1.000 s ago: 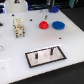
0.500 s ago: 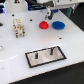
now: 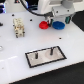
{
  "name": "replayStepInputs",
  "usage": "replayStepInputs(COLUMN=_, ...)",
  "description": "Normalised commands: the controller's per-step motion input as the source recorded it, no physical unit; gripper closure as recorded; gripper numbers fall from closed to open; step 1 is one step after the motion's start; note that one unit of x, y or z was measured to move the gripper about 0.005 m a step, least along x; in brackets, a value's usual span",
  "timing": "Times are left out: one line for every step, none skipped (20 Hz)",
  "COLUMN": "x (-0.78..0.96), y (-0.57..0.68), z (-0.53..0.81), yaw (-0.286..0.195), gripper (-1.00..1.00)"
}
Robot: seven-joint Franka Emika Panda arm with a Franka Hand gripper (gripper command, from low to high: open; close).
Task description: Insert the blue gear onto the right peg, followed by the red gear
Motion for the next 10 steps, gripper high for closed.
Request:
replayStepInputs(x=-0.30, y=0.22, z=-0.44, yaw=0.000, gripper=-1.00)
replayStepInputs(x=-0.30, y=0.18, z=-0.45, yaw=0.000, gripper=-1.00)
replayStepInputs(x=-0.31, y=0.11, z=-0.46, yaw=0.000, gripper=-1.00)
replayStepInputs(x=-0.31, y=0.06, z=-0.43, yaw=0.000, gripper=-1.00)
replayStepInputs(x=-0.30, y=0.07, z=-0.43, yaw=0.000, gripper=1.00)
replayStepInputs(x=-0.28, y=0.06, z=-0.38, yaw=0.000, gripper=1.00)
replayStepInputs(x=-0.27, y=0.05, z=-0.35, yaw=0.000, gripper=1.00)
replayStepInputs(x=-0.25, y=0.01, z=-0.31, yaw=0.000, gripper=1.00)
replayStepInputs(x=-0.21, y=0.00, z=-0.25, yaw=0.000, gripper=1.00)
replayStepInputs(x=-0.15, y=0.00, z=-0.16, yaw=0.000, gripper=1.00)
